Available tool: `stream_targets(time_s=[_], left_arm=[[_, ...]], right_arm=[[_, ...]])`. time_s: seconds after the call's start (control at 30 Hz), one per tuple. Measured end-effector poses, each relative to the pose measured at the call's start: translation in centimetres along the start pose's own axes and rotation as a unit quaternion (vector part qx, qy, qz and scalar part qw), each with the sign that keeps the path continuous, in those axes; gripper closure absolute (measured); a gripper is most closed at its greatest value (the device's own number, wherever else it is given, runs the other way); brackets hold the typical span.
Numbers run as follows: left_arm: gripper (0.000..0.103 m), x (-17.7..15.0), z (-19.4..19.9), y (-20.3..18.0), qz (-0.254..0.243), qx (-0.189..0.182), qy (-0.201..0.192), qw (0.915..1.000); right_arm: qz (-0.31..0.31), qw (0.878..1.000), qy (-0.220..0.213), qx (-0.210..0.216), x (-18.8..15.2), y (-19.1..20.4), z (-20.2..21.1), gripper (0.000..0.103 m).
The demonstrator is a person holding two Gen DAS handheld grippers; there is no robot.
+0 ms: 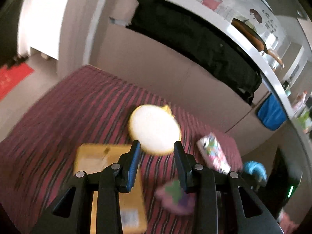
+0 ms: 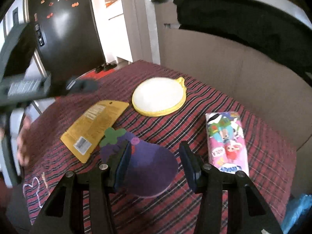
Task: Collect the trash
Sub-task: 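Move both open grippers back over the remaining trash on the bed, then grasp the banana peel with the left gripper while the right gripper grasps the purple eggplant sponge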
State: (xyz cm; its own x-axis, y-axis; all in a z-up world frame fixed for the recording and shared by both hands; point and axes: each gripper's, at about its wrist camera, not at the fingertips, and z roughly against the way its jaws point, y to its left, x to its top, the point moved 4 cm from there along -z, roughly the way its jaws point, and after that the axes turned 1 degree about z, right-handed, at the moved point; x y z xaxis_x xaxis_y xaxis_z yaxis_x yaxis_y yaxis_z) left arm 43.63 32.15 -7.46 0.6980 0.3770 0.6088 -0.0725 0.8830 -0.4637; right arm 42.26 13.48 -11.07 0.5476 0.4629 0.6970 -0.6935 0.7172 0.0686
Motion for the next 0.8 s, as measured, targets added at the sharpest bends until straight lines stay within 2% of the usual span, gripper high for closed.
stream_targets(time_s=[0.03,0.1,0.23,0.37,0.43,0.5,0.57,0.7,0.8], left_arm=[[0.067,0.9,-1.2,0.2,0.006,-0.009,0.008,0.9999],[0.067,2.6,-3.9,1.0,0.014,-0.016,0.026,0.9994],[0.067,5.1,-7.9,3.4,0.039,0.013,0.03,0.9987],[0.067,5.5,-10.8,5.3,0.073,0.027,0.049,0.9958],[0.067,5.2,-11.2,5.5,0.082,0.021,0.049,0.9952],[0.067,4.7,-11.2,4.8,0.081,0.0,0.047,0.9956],[0.067,3.9,-11.3,3.6,0.076,-0.031,0.061,0.9948],[0.067,2.2,-11.4,0.2,0.064,-0.097,0.091,0.9891],[0.067,1.3,-11.2,-2.4,0.056,-0.127,0.1,0.9853]], right_arm=[[0.0,1.0,0.017,0.007,-0.4,0.0,-0.6,0.056],[-0.015,0.999,0.022,0.031,-1.0,0.0,-0.3,0.053],[-0.012,0.999,0.033,0.035,-2.7,-0.3,1.2,0.053],[-0.015,0.998,0.042,0.05,-4.1,-0.9,2.1,0.053],[-0.018,0.997,0.041,0.06,-4.6,-1.1,2.7,0.053],[-0.029,0.996,0.031,0.08,-5.1,-1.5,3.6,0.053],[-0.044,0.995,0.019,0.088,-5.5,-2.0,4.7,0.053],[-0.056,0.997,-0.01,0.053,-6.5,-3.3,7.4,0.053],[-0.067,0.997,-0.019,0.029,-7.2,-4.5,8.7,0.053]])
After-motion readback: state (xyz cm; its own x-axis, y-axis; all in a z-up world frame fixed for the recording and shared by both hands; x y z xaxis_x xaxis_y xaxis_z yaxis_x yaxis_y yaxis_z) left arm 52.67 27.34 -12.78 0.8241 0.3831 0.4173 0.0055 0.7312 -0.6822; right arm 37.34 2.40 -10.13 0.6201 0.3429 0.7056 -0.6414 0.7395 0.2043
